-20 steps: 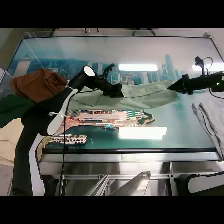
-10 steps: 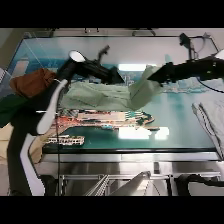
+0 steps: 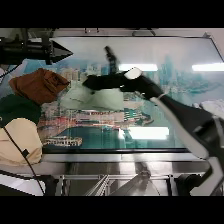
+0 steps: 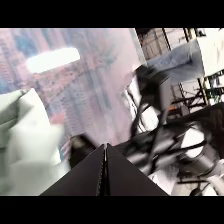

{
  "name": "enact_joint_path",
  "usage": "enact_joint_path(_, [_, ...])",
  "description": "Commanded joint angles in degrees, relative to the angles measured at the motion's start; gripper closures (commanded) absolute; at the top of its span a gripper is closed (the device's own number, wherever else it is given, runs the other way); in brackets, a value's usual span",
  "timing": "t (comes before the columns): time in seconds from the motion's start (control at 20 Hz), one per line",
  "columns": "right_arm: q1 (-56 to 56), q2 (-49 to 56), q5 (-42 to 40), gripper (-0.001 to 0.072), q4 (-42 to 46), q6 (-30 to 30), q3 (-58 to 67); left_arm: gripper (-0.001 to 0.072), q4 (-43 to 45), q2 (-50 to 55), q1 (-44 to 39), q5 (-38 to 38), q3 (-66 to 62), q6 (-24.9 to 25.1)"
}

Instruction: Fold the shirts.

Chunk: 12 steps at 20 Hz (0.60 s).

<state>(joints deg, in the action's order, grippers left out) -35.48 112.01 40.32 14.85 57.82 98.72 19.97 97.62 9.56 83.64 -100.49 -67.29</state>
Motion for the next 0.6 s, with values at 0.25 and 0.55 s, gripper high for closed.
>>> enact_joint_path(0.25, [-2.3, 16.4, 11.9, 0.0688, -4.4, 5.3, 17.3, 0.0703, -0.6, -3.2, 3.3, 2.0, 12.9, 5.5])
enact_joint_path(0.55, [17.4, 5.6, 32.0, 0.0691, 7.6, 14.5, 13.9, 0.0704, -0.1, -3.2, 4.9, 7.2, 12.9, 7.0])
